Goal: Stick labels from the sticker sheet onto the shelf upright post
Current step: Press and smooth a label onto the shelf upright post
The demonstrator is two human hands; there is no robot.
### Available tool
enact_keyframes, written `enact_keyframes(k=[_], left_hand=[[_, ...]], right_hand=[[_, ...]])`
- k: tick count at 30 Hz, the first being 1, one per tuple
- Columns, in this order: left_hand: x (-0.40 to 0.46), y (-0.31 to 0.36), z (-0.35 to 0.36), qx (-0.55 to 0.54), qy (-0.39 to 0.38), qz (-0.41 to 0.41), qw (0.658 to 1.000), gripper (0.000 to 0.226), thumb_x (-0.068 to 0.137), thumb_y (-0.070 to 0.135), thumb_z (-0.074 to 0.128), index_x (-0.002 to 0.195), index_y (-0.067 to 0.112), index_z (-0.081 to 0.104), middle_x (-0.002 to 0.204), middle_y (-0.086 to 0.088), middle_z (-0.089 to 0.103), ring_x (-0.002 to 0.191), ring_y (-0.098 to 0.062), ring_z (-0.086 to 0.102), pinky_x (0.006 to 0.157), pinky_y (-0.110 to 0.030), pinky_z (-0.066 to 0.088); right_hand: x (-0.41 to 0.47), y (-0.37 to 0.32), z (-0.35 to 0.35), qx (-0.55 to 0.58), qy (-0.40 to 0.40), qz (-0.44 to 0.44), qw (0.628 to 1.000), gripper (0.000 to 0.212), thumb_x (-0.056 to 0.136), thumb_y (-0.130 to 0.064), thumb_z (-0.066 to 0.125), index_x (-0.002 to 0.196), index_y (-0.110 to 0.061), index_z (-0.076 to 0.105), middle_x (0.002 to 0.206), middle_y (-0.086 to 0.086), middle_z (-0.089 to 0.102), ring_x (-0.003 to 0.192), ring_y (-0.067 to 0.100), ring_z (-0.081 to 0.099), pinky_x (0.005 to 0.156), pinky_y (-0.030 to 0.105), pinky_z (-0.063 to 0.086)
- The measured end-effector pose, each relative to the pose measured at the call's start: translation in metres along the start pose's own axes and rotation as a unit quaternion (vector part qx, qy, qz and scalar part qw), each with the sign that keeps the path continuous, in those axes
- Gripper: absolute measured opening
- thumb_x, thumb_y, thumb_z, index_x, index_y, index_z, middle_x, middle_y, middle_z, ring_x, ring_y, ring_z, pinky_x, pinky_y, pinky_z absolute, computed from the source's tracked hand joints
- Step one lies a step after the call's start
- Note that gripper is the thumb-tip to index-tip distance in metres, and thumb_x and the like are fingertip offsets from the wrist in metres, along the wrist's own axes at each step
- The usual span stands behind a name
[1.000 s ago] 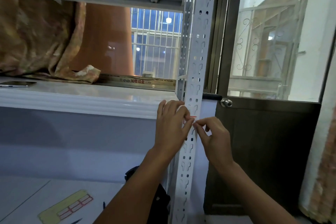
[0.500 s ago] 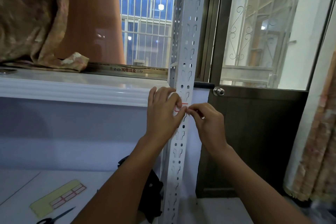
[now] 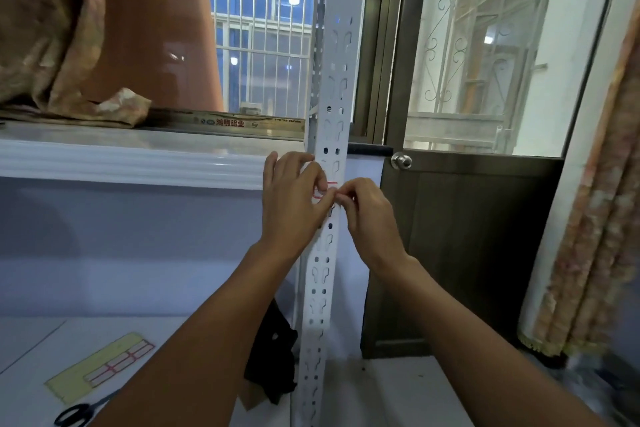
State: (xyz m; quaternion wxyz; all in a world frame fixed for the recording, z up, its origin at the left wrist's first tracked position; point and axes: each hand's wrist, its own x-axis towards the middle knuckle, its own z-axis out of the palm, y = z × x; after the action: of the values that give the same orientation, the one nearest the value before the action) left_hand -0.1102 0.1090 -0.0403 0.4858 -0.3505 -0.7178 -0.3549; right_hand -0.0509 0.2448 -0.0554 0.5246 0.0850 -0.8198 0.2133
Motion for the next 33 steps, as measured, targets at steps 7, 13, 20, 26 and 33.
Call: enact_keyframes(k=[7,13,20,26,33], left_hand=[[-0.002,-0.005,0.001,-0.009,0.004,0.014,1.000,0.022,0.088,0.032,0.075,0.082,0.021,0.058,0.112,0.000,0.061,0.120,-0.022,0.055,0.120,-0.048,0.022],[-0.002,-0.008,0.005,-0.004,0.025,0.026,0.999,0.020,0.087,0.032,0.072,0.080,0.020,0.058,0.108,0.001,0.059,0.117,-0.020,0.054,0.122,-0.042,0.016],[-0.001,-0.001,0.007,-0.005,0.019,-0.002,1.000,0.019,0.088,0.032,0.072,0.079,0.022,0.058,0.109,0.000,0.060,0.120,-0.019,0.053,0.124,-0.041,0.012],[0.001,0.008,-0.006,0.007,-0.026,-0.026,0.999,0.027,0.089,0.033,0.072,0.078,0.027,0.049,0.116,0.000,0.060,0.122,-0.019,0.052,0.123,-0.043,0.016],[0.000,0.005,-0.017,-0.005,-0.051,-0.013,0.999,0.026,0.088,0.029,0.073,0.078,0.028,0.049,0.121,0.000,0.060,0.127,-0.017,0.050,0.125,-0.039,0.013]], right_hand=[[-0.007,0.001,0.000,-0.015,0.046,-0.046,0.998,0.009,0.096,-0.015,0.066,0.102,-0.010,0.070,0.096,0.002,0.070,0.089,0.012,0.062,0.079,0.020,0.052],[-0.014,-0.011,0.016,-0.018,0.111,-0.016,0.994,0.011,0.096,-0.004,0.060,0.101,-0.004,0.070,0.096,0.007,0.069,0.093,0.018,0.062,0.082,0.020,0.048],[-0.014,-0.016,0.025,-0.076,0.130,-0.004,0.989,0.019,0.088,0.011,0.062,0.102,-0.001,0.068,0.093,0.010,0.068,0.088,0.025,0.061,0.077,0.031,0.052],[-0.010,-0.024,0.013,-0.101,0.039,0.013,0.994,0.010,0.098,-0.009,0.056,0.104,-0.006,0.063,0.097,0.010,0.065,0.089,0.022,0.057,0.077,0.037,0.052],[-0.008,-0.015,0.003,-0.107,-0.003,-0.036,0.994,0.012,0.097,-0.021,0.064,0.106,-0.014,0.060,0.096,0.004,0.064,0.086,0.017,0.057,0.074,0.039,0.052]])
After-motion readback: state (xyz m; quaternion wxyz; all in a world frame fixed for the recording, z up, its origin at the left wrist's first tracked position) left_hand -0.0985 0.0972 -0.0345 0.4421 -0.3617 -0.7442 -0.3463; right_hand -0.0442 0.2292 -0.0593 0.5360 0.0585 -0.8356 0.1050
